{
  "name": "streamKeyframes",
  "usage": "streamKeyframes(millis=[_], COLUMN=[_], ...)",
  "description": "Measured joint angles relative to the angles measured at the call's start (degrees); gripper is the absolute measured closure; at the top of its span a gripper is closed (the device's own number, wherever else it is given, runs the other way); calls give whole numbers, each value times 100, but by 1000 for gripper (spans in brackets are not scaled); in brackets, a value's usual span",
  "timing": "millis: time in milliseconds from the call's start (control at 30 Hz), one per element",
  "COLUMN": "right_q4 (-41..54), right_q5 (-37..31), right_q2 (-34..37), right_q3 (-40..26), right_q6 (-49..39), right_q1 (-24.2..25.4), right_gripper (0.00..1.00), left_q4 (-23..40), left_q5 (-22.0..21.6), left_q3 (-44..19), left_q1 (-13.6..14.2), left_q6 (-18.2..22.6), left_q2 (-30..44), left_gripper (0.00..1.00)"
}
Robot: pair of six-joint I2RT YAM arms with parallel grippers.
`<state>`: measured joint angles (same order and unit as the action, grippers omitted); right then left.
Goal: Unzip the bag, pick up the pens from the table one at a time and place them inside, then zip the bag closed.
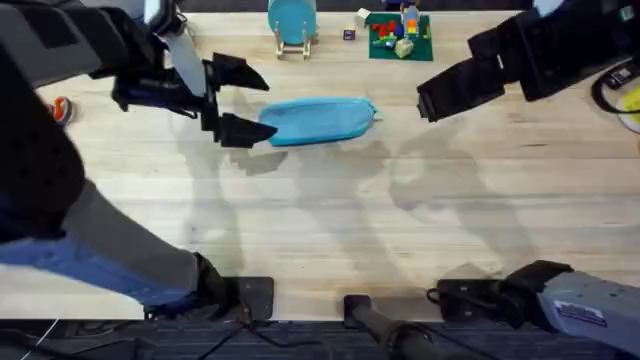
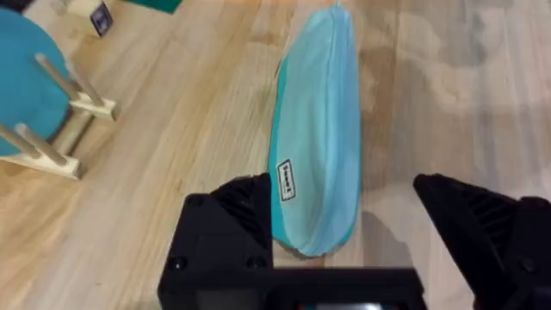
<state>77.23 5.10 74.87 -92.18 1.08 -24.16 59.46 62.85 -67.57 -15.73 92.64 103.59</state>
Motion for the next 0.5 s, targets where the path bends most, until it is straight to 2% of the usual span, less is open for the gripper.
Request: streamKeyframes(millis=[500], right_q4=[-2], right_q5=[0], right_q2=[0], right_q3=[0], right_q6=[0], right_q1=[0], right_gripper=[5], left_q4=[1487], left_q5=[-591], left_q3=[-52], left_q1=[-17], left_q6=[-93], left_q2=[-2241], left_gripper=[6])
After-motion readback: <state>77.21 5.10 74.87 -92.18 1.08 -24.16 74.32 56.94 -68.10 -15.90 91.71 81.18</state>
